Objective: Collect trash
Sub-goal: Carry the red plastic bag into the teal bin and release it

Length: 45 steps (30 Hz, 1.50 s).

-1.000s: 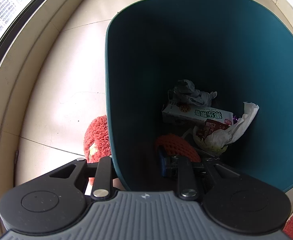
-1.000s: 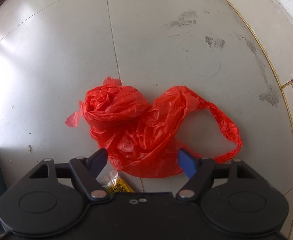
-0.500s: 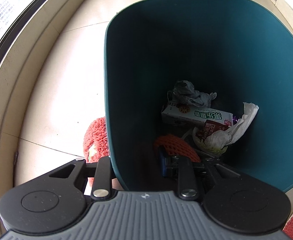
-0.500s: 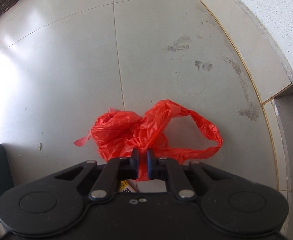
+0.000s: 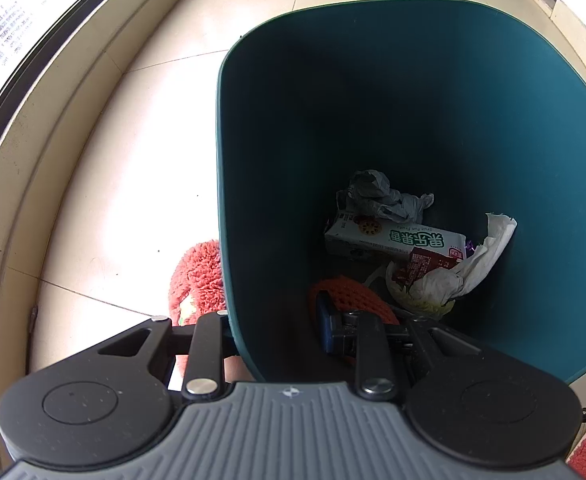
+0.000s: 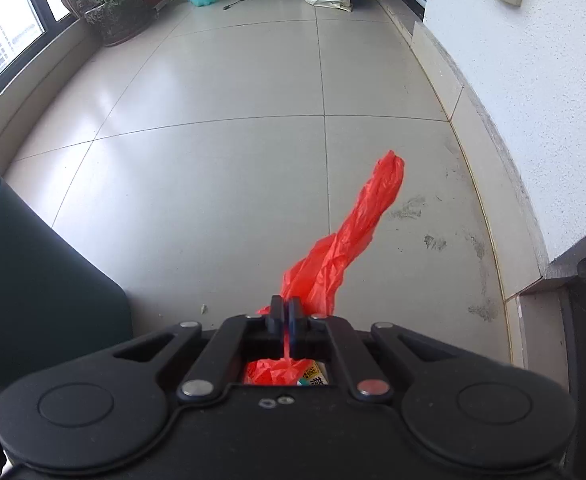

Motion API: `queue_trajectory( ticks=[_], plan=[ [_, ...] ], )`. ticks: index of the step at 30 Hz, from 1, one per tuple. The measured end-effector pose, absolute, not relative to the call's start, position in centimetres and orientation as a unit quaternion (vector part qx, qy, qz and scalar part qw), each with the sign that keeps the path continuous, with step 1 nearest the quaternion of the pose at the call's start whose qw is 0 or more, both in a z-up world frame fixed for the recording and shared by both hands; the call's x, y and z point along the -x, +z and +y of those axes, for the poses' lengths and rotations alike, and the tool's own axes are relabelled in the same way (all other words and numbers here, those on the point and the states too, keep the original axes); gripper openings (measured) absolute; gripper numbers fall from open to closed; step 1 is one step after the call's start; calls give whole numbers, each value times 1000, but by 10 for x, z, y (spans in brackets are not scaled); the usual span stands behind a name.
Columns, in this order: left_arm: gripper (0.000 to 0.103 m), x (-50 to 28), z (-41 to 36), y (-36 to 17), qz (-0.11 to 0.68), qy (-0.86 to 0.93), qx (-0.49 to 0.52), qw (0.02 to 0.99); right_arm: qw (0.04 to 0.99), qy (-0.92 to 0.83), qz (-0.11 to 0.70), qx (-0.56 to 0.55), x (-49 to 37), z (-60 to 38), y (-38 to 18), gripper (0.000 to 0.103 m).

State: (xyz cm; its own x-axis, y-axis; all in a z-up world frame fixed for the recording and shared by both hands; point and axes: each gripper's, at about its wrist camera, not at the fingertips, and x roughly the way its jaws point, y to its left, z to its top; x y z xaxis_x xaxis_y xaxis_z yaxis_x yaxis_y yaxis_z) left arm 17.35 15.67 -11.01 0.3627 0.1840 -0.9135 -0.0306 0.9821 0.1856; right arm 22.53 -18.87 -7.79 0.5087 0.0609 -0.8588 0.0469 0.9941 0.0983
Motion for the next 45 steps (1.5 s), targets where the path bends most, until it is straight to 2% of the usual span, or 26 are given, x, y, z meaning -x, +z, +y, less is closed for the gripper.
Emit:
queue_trajectory(
  ticks=[12, 23, 30, 45],
  plan=[
    [27, -169, 150, -100, 554, 65, -73, 827, 905, 90, 413, -42, -190, -124, 26, 1],
    [27, -169, 159, -97, 552, 60, -58, 830, 908, 164, 384, -39, -199, -71, 59, 1],
    [27, -167, 162, -95, 550, 58, -56, 832, 896, 209, 391, -36, -217, -19, 47, 1],
    [27, -165, 165, -92, 547, 53, -50, 834, 848, 225, 480, -18, -252, 64, -65, 1]
  ],
)
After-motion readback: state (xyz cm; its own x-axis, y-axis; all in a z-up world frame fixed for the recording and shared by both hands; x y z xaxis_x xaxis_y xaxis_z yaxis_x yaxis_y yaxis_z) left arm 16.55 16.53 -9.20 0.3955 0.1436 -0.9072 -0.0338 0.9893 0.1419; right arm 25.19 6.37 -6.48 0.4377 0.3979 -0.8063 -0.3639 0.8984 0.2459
